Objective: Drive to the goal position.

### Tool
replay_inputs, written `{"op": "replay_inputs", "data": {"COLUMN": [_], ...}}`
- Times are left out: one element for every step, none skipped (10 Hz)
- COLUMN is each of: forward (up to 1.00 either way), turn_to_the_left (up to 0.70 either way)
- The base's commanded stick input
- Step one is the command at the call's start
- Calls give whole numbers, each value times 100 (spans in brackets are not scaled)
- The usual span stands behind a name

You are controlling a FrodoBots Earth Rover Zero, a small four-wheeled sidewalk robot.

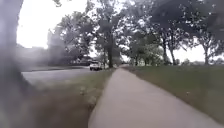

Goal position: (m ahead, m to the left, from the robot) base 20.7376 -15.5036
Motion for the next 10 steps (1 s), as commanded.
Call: {"op": "replay_inputs", "data": {"forward": [100,100,100,100,100,100,100,100,100,100], "turn_to_the_left": [-40,-40,-38,-29,0,0,0,0,0,0]}}
